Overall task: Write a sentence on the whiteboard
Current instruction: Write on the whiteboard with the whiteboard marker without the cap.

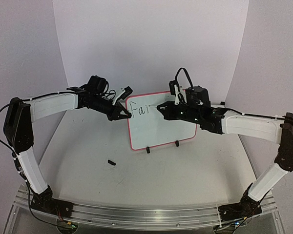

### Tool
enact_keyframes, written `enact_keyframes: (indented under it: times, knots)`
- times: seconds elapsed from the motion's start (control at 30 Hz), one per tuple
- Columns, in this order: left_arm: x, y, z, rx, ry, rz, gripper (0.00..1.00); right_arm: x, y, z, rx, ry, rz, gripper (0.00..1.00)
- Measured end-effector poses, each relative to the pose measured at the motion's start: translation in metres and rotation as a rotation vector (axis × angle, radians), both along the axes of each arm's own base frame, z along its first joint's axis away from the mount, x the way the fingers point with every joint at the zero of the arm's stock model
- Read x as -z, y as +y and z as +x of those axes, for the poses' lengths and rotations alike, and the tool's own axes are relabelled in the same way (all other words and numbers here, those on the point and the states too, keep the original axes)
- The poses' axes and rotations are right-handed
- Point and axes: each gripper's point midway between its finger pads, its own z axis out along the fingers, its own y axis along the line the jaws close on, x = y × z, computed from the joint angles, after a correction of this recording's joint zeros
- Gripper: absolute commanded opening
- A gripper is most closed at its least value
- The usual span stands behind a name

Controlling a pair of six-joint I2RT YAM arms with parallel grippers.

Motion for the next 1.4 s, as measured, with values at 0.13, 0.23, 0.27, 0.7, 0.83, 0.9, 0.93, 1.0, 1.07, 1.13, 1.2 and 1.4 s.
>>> enact_keyframes:
  times: [0.13, 0.23, 0.27, 0.7, 0.83, 0.9, 0.93, 1.0, 1.07, 1.13, 1.2, 1.4]
  knots:
    - [0.0, 0.0, 0.0, -0.001, 0.0, 0.0, 0.0, 0.003, 0.001, 0.0, -0.001, 0.005, -0.005, 0.0]
    - [0.0, 0.0, 0.0, -0.001, 0.0, 0.0, 0.0, 0.003, 0.001, 0.001, 0.001, 0.006, -0.004, 0.0]
    - [0.0, 0.0, 0.0, -0.001, 0.0, 0.001, 0.0, 0.003, 0.0, 0.001, 0.002, 0.006, -0.004, 0.0]
    - [0.0, 0.0, 0.001, -0.008, -0.001, 0.004, 0.0, 0.002, -0.007, 0.005, 0.069, 0.005, -0.005, 0.0]
    - [0.0, 0.0, 0.001, -0.008, -0.001, 0.004, 0.0, 0.0, -0.011, 0.006, 0.087, -0.001, -0.007, 0.0]
    - [0.0, 0.0, 0.001, -0.008, 0.0, 0.004, 0.0, -0.002, -0.012, 0.007, 0.093, -0.004, -0.007, 0.0]
    - [0.0, 0.0, 0.001, -0.008, -0.001, 0.004, 0.0, -0.002, -0.012, 0.007, 0.095, -0.006, -0.006, 0.0]
    - [0.0, 0.0, 0.001, -0.008, -0.001, 0.004, 0.0, -0.003, -0.013, 0.006, 0.096, -0.008, -0.005, 0.0]
    - [0.0, 0.0, 0.001, -0.007, -0.001, 0.004, 0.0, -0.003, -0.013, 0.005, 0.092, -0.008, -0.004, 0.0]
    - [0.0, 0.0, 0.001, -0.006, -0.001, 0.004, 0.0, -0.004, -0.013, 0.004, 0.085, -0.007, -0.001, 0.0]
    - [0.0, 0.0, 0.0, -0.005, -0.001, 0.004, 0.0, -0.005, -0.013, 0.002, 0.075, -0.006, 0.003, 0.0]
    - [0.0, 0.0, 0.0, -0.005, -0.001, 0.004, 0.0, -0.015, -0.013, -0.001, 0.054, -0.017, 0.025, 0.0]
